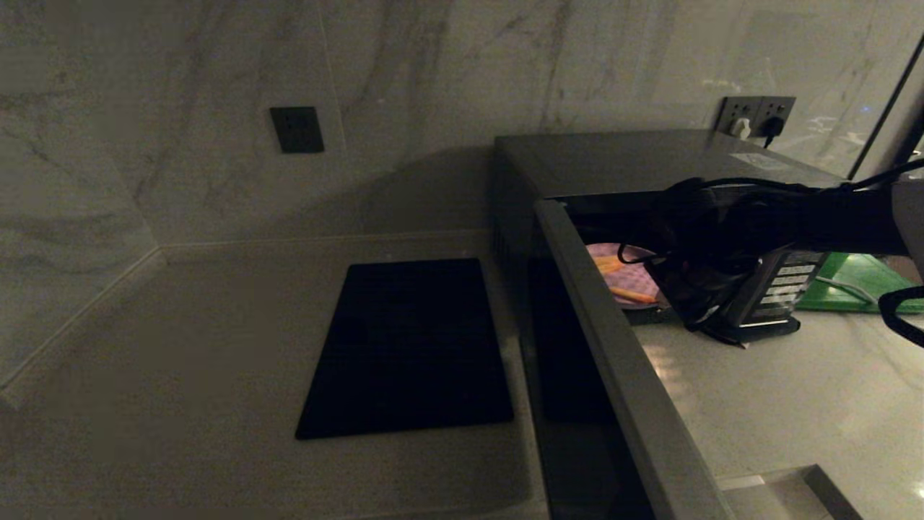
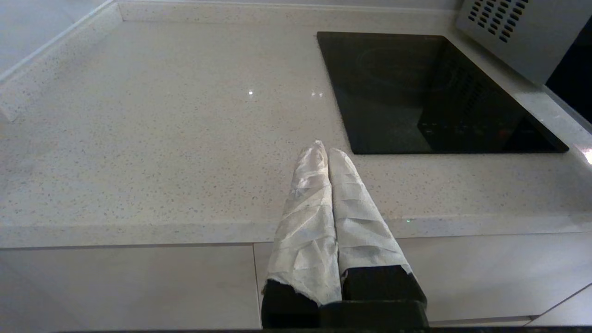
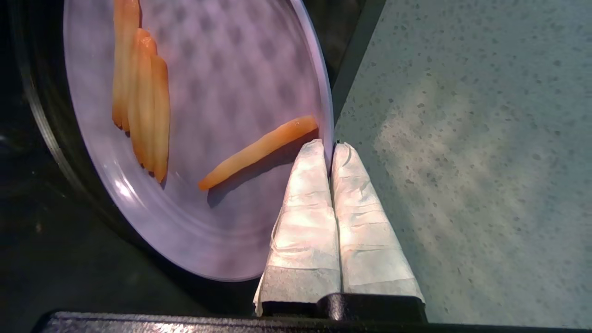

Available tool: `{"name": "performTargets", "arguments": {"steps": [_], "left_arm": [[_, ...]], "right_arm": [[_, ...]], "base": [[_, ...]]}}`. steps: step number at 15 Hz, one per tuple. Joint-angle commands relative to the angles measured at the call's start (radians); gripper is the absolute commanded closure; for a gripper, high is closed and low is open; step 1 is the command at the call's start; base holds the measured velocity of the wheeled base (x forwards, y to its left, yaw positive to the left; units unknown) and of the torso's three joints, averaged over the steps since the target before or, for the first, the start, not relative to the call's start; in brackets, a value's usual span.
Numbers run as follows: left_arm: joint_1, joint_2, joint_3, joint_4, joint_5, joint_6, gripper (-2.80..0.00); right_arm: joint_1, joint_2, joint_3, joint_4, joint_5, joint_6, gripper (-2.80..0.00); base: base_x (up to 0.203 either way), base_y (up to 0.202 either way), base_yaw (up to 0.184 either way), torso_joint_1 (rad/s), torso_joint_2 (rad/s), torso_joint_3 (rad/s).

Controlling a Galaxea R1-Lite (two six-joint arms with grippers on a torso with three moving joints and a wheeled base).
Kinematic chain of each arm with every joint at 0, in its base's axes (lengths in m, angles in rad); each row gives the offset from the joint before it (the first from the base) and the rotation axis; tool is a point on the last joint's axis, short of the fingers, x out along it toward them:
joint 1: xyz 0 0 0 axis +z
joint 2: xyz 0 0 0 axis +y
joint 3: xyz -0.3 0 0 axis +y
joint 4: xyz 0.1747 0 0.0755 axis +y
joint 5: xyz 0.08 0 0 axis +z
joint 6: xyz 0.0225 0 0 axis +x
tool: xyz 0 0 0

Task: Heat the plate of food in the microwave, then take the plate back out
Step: Take the plate out of the microwave

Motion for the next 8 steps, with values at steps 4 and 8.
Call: {"name": "performTargets", "arguments": {"steps": [4, 8], "left_arm": [[0.000, 0.001, 0.000, 0.000, 0.001, -0.001, 0.00], [0.000, 0.001, 0.000, 0.000, 0.001, -0.001, 0.00]], "right_arm": [[0.001, -0.083, 0.054, 0.004, -0.002, 0.008, 0.00], [0.002, -0.149, 0.127, 0.004, 0.006, 0.009, 0.00]], "base": [[0.000, 0.000, 0.000, 0.000, 0.00, 0.000], [0.000, 0.000, 0.000, 0.000, 0.00, 0.000]]}}
